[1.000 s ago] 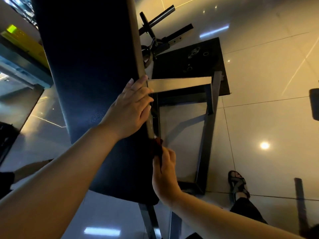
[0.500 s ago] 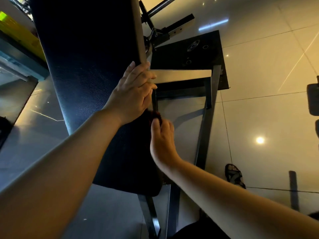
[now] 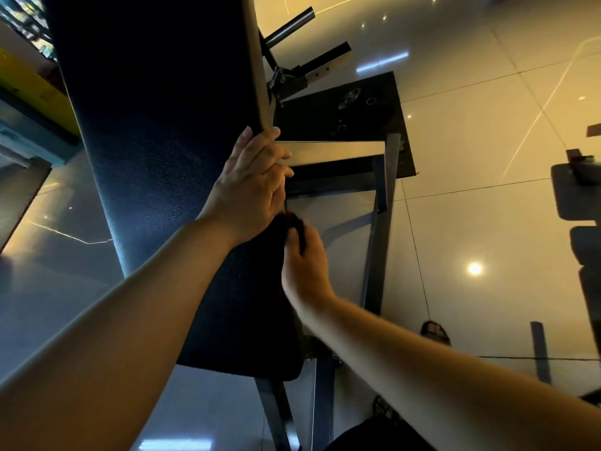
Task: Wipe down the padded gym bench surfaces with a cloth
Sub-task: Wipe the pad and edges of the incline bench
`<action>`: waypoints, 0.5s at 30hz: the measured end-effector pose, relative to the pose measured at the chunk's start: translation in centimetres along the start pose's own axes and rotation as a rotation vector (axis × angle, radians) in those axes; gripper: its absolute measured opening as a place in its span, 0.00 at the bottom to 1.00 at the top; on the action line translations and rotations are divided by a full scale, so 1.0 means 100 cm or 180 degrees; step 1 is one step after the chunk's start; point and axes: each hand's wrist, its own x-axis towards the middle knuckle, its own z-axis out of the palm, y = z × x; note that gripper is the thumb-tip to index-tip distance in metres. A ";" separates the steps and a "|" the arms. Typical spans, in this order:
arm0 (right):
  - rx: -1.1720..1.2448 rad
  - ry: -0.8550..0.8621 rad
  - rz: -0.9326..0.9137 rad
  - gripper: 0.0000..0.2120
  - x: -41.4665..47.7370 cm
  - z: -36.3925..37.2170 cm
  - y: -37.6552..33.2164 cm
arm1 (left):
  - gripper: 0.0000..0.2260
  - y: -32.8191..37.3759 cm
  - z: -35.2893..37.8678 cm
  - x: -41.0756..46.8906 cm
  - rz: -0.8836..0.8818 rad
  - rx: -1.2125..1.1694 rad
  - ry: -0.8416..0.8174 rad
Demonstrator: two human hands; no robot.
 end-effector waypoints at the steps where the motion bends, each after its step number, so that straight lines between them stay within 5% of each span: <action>1: -0.0013 -0.0059 -0.0098 0.17 0.012 0.002 -0.014 | 0.12 0.000 0.000 0.000 -0.0012 -0.0011 0.0022; 11: -0.0271 -0.0316 0.0329 0.09 -0.008 -0.013 0.019 | 0.10 0.006 0.001 0.001 -0.0131 0.0022 0.0194; 15: -0.0016 -0.0394 -0.0007 0.17 0.026 -0.003 -0.019 | 0.09 0.006 0.001 0.000 -0.0123 0.0011 0.0266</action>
